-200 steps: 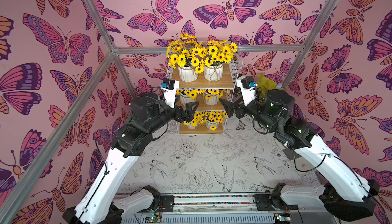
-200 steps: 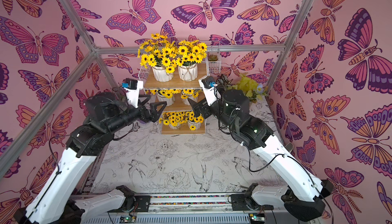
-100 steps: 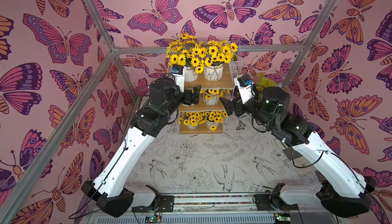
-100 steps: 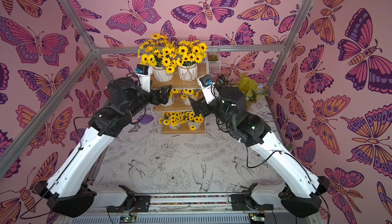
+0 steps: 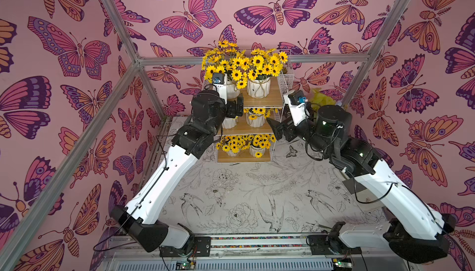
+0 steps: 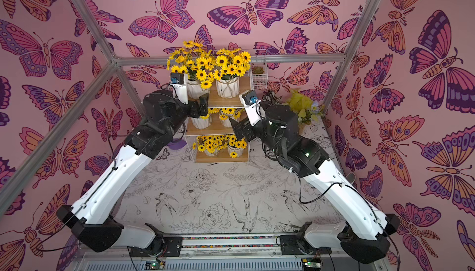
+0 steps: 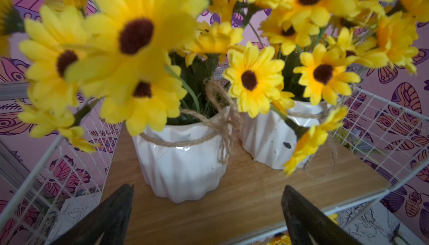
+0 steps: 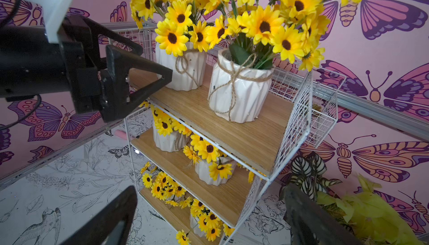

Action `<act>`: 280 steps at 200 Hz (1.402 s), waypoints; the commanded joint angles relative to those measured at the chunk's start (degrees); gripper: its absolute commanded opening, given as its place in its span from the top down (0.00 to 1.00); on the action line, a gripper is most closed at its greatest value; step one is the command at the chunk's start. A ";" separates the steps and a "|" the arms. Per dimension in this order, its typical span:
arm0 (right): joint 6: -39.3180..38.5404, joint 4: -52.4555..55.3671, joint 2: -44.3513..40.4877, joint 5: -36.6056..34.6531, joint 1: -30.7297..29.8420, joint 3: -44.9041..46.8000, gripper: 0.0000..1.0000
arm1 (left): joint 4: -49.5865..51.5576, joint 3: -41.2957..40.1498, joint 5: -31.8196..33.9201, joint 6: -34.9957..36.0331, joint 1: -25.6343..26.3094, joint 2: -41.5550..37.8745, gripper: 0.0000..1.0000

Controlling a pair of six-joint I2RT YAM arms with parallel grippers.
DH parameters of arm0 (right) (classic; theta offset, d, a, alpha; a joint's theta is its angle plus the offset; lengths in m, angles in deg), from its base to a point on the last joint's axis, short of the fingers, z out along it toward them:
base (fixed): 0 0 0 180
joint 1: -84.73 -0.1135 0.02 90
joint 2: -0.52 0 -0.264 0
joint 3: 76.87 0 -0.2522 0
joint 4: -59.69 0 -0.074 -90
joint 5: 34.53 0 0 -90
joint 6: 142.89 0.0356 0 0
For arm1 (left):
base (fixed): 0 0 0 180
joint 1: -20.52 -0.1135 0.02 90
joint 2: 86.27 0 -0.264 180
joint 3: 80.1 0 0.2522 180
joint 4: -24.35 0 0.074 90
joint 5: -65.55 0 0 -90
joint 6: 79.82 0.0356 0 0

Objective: Take the sunflower pots off the shelves
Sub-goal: Pick up the sunflower pot from the shelf.

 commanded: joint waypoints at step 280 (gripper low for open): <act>2.37 -1.19 -1.60 -3.33 -0.41 5.32 0.01 | -24.73 -6.15 -1.48 -1.21 -5.73 11.42 0.33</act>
